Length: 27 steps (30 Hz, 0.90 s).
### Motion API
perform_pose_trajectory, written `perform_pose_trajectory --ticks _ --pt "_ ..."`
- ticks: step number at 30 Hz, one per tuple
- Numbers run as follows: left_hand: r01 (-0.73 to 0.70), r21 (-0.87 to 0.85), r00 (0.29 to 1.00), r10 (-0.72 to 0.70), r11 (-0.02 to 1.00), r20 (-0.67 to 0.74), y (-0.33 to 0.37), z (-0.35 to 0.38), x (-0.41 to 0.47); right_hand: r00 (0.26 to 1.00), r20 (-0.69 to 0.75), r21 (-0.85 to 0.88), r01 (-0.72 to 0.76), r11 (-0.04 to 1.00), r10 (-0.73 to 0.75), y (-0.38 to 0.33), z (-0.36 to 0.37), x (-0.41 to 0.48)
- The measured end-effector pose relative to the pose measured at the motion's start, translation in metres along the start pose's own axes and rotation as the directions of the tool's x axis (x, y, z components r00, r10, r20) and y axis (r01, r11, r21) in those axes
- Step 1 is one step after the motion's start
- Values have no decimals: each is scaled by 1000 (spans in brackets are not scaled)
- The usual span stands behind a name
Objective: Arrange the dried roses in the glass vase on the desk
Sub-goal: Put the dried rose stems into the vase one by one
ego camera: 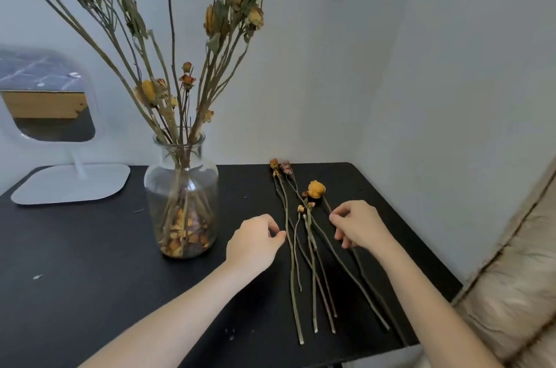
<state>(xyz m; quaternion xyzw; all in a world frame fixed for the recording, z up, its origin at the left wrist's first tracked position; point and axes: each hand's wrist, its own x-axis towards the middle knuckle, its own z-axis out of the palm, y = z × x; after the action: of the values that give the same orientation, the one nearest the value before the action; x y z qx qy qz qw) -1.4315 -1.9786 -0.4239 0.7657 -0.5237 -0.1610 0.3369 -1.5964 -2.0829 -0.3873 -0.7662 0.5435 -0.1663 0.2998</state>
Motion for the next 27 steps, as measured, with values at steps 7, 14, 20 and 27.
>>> perform_pose_trajectory --ticks 7,14,20,27 --pt "190 92 981 -192 978 15 14 21 37 995 101 -62 -19 998 25 3 6 15" --pt "253 173 964 -263 952 33 14 29 45 995 84 -127 -37 991 48 2 24 28" --pt "275 189 959 -283 943 15 11 29 47 995 69 -178 -65 982 78 -7 36 27" --pt "292 178 955 -297 940 3 14 29 46 990 40 -173 -128 977 137 -13 38 30"
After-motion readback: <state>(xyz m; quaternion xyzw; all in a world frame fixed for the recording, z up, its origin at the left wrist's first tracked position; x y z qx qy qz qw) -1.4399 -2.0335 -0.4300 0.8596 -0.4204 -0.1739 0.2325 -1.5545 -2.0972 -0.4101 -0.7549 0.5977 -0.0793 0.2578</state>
